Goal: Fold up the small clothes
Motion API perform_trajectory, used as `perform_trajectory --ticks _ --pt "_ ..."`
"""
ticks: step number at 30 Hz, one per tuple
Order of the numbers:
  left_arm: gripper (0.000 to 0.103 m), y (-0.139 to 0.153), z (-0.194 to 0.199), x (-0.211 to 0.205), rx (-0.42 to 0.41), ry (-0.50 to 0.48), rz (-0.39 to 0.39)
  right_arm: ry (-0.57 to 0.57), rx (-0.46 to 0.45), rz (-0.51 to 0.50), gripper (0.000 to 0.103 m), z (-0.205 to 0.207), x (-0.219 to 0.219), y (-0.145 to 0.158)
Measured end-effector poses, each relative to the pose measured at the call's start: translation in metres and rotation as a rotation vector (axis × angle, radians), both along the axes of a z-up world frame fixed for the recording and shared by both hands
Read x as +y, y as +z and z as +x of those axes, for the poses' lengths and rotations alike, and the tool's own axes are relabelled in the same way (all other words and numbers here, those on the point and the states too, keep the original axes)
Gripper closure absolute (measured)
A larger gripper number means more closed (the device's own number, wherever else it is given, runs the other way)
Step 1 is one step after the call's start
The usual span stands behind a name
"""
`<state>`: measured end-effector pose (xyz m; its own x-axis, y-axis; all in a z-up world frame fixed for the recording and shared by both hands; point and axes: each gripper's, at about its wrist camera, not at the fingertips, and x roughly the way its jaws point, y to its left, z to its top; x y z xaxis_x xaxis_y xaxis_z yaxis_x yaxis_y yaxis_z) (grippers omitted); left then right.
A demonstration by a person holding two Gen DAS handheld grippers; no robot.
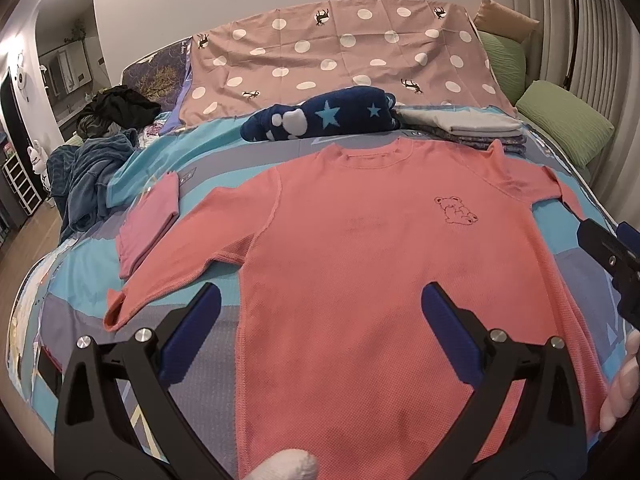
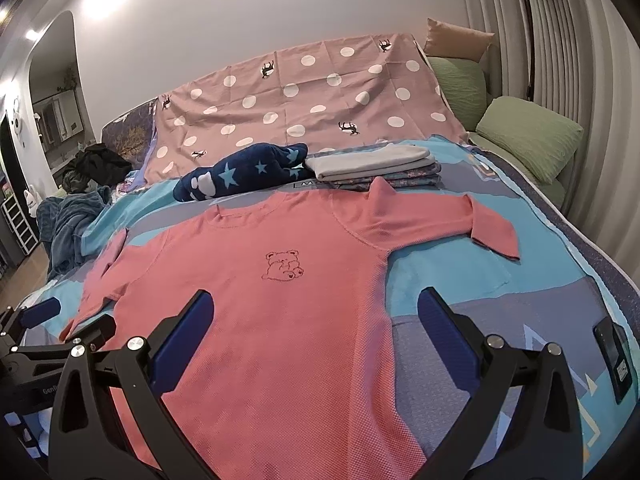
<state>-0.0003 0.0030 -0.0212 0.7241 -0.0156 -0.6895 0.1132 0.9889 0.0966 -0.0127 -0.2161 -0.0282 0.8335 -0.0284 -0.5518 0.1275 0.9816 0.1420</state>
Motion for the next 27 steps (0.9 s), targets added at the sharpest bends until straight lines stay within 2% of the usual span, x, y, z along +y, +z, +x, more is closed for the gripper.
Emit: perform_trajectory --ticks 27 --pt "0.002 -0.0056 -0.0012 0.0005 0.012 -0.022 -0.014 0.001 0.022 0.003 0.001 0.0018 0.0031 -0.0051"
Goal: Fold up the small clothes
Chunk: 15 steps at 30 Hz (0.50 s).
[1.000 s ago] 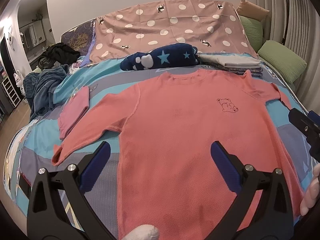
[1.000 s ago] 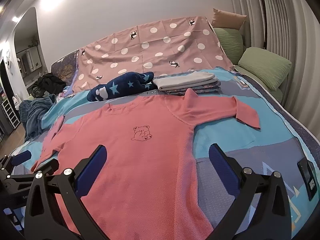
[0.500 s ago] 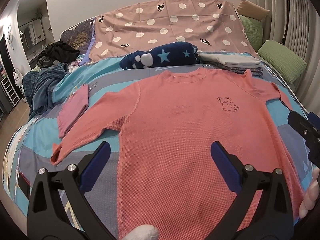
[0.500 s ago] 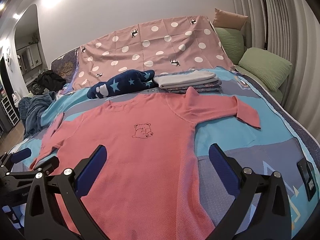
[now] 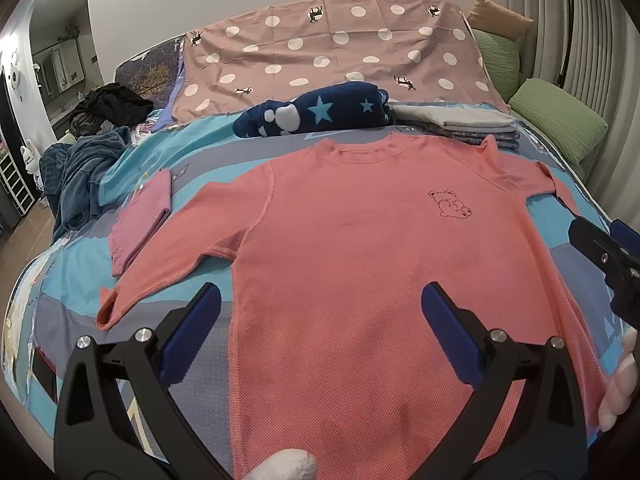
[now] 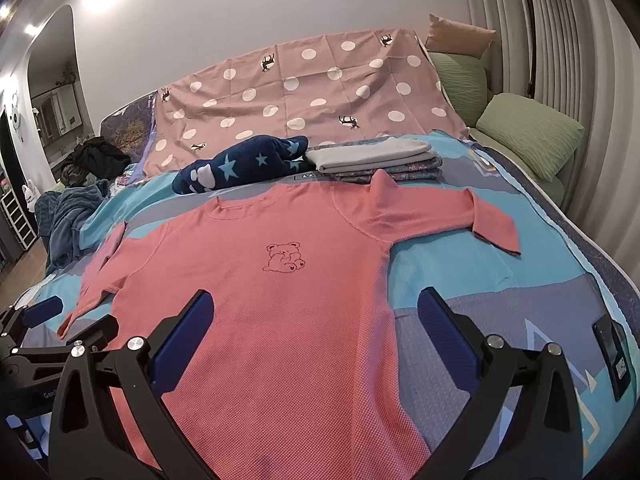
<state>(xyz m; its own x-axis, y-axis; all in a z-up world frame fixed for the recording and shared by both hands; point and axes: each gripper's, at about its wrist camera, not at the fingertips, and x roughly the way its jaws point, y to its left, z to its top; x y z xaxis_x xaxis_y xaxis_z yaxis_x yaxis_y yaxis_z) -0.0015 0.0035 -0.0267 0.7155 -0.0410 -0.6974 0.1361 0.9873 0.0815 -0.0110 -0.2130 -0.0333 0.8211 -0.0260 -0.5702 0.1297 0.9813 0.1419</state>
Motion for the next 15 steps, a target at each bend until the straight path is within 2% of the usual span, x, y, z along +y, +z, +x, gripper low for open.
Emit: perform_trajectory --ticks 15 --pt "0.002 -0.0016 0.0005 0.0047 0.002 0.013 0.013 0.000 -0.008 -0.011 0.001 -0.0009 0.0014 0.0004"
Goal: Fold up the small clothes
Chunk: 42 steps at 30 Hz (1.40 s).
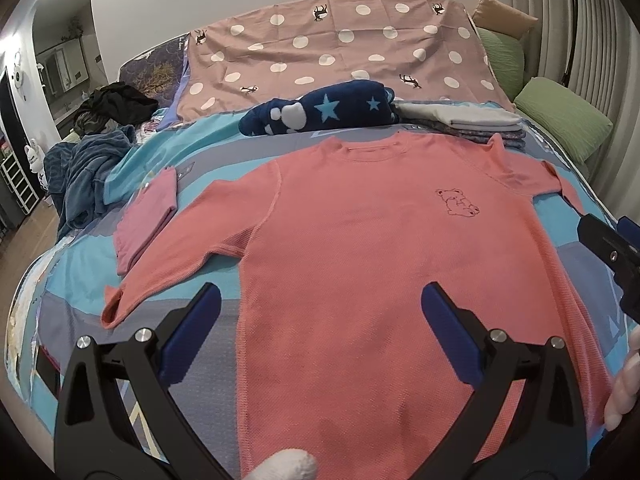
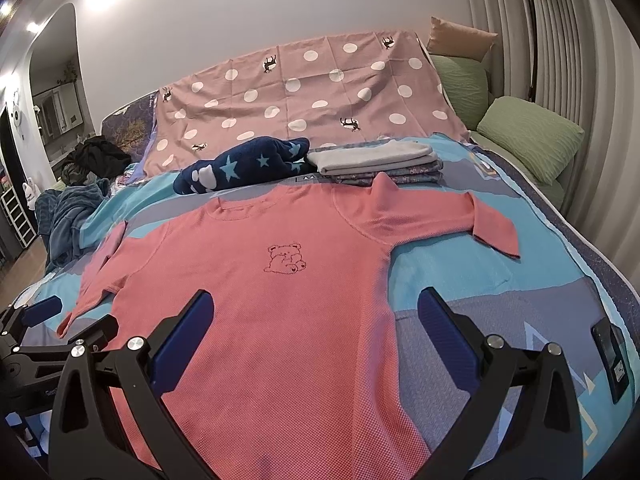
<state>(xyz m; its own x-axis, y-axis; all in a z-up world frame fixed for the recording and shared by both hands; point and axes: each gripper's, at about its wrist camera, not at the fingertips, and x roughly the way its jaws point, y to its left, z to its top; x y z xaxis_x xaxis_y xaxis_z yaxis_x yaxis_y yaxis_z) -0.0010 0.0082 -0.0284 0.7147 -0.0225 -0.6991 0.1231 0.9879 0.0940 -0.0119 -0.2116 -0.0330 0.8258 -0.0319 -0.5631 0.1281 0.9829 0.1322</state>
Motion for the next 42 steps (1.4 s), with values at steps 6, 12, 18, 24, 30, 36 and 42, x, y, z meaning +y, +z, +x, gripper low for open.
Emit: perform_trajectory --ticks 6,12,18,24,30,36,42 --pt "0.002 0.001 -0.001 0.003 -0.007 0.005 -0.006 -0.005 -0.008 -0.018 0.001 -0.002 0.003 0.003" --pt "0.002 0.001 0.002 0.009 -0.008 0.044 -0.015 0.002 0.004 -0.007 0.001 0.000 0.003 0.004" --pt "0.002 0.003 0.002 0.015 -0.033 0.073 -0.021 0.012 0.002 -0.030 0.001 0.000 0.008 0.005" --pt "0.002 0.005 -0.001 0.018 -0.067 0.071 -0.022 0.021 0.011 -0.038 0.001 0.003 0.013 0.003" --pt "0.002 0.004 -0.001 0.020 -0.076 0.063 -0.024 0.023 0.024 -0.043 0.001 0.007 0.018 0.001" --pt "0.002 0.001 0.000 0.025 -0.072 0.056 -0.048 0.028 0.037 -0.048 0.001 0.011 0.023 -0.001" --pt "0.014 -0.012 0.014 0.046 -0.008 0.065 -0.093 0.031 0.056 -0.057 0.001 0.018 0.030 -0.005"
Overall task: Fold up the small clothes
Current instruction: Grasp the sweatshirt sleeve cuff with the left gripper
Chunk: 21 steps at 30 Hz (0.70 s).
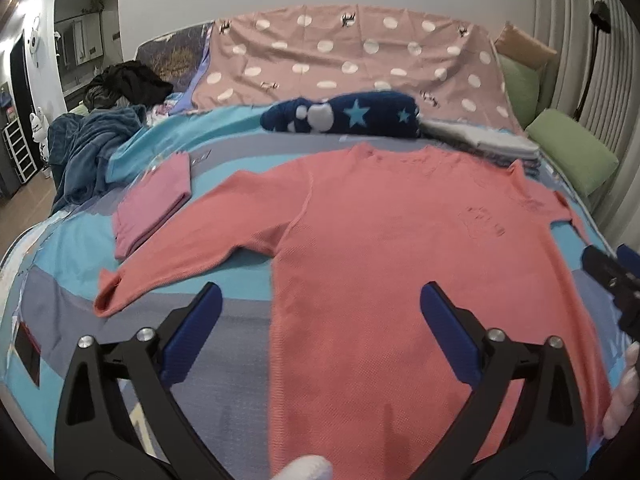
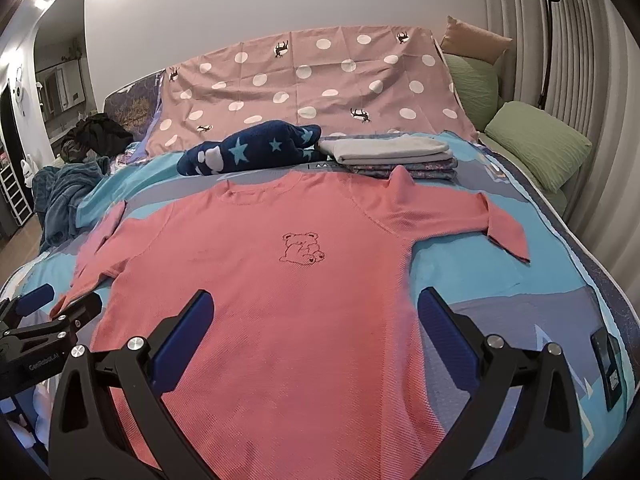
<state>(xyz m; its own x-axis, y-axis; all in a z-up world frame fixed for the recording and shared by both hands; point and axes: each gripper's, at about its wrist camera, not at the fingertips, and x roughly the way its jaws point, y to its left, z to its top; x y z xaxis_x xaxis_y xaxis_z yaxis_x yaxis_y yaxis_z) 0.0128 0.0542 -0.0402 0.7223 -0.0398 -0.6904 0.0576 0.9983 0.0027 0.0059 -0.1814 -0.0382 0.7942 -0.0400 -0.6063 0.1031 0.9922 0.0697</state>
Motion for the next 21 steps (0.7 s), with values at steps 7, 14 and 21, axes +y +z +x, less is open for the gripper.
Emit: perform_trajectory --ticks 7,14,21 --pt "0.065 -0.038 0.032 0.081 0.179 0.113 -0.212 -0.002 0.021 -0.017 0.001 0.007 0.003 -0.005" --pt "0.065 -0.072 0.057 0.208 0.250 0.481 -0.060 -0.024 0.042 -0.017 0.001 0.014 -0.001 -0.011" --pt "0.064 -0.118 0.081 0.278 0.395 0.587 -0.098 -0.019 0.064 -0.009 0.001 0.020 0.003 -0.017"
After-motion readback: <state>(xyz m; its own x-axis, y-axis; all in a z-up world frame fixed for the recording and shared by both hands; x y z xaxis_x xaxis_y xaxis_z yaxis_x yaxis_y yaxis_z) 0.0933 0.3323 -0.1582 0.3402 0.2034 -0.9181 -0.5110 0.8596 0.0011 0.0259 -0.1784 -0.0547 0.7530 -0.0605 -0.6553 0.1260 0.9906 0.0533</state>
